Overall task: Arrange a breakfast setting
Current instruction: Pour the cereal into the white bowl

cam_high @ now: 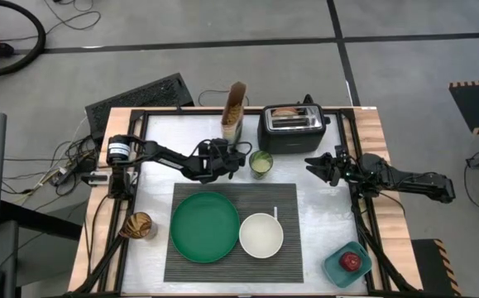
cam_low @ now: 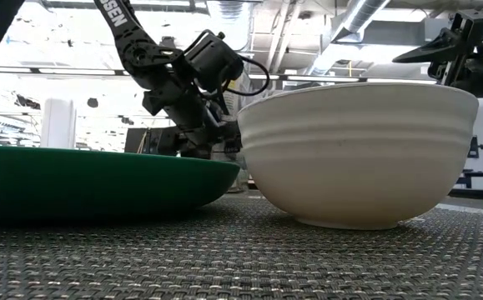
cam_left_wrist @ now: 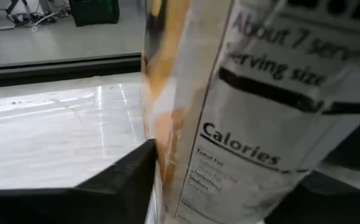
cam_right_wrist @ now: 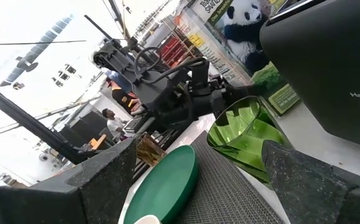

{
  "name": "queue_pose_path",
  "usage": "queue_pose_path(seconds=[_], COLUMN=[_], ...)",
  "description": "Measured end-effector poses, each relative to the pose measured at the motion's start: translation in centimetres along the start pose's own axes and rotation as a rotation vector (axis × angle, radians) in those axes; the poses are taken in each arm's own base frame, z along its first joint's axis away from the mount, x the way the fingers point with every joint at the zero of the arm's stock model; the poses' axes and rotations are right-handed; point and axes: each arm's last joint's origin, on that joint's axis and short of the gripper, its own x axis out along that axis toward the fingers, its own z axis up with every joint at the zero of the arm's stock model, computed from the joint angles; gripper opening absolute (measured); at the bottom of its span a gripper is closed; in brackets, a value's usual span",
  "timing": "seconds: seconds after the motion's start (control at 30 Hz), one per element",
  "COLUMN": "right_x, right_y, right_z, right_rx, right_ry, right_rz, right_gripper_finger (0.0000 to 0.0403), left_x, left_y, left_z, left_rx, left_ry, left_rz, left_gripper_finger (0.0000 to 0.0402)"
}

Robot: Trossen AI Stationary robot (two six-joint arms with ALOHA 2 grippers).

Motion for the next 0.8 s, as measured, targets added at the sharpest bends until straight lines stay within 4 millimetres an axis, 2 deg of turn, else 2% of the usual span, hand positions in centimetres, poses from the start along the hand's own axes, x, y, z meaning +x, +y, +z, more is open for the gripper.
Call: queue_pose_path(seconds=[0.17,0.23,0.4,0.53,0.67,0.8], right_x=[0.0,0.0,0.0,0.0,0.0,0.0], right_y=[0.0,0.0,0.0,0.0,0.0,-0.1], right_z=[0.0,0.0,0.0,0.0,0.0,-0.1], right_rx=[0.001,0.002,0.0,-0.001,-0.002,-0.002], right_ry=[0.0,0.0,0.001,0.003,0.005,0.006], right_rz=[0.0,0.0,0.0,-0.002,-0.004,-0.006], right_gripper_finger=[0.0373,0.0373,0.0373,0.0373,0.0373,0.0373], left_x=[0.2,0.2,-0.2,-1.5,-3.2,-6.0], left_y=[0.4,0.5,0.4,0.7,1.5,2.4], left_z=[-0.1,-0.2,0.2,1.5,3.6,7.0], left_rx=[0.007,0.018,0.039,0.036,0.02,0.039], left_ry=[0.04,0.048,0.047,0.068,0.081,0.095], left_rz=[0.005,0.011,0.0,-0.006,-0.004,-0.071], left_gripper_finger=[0.0097,0.0076,0.0076,0.0076,0.0076,0.0076])
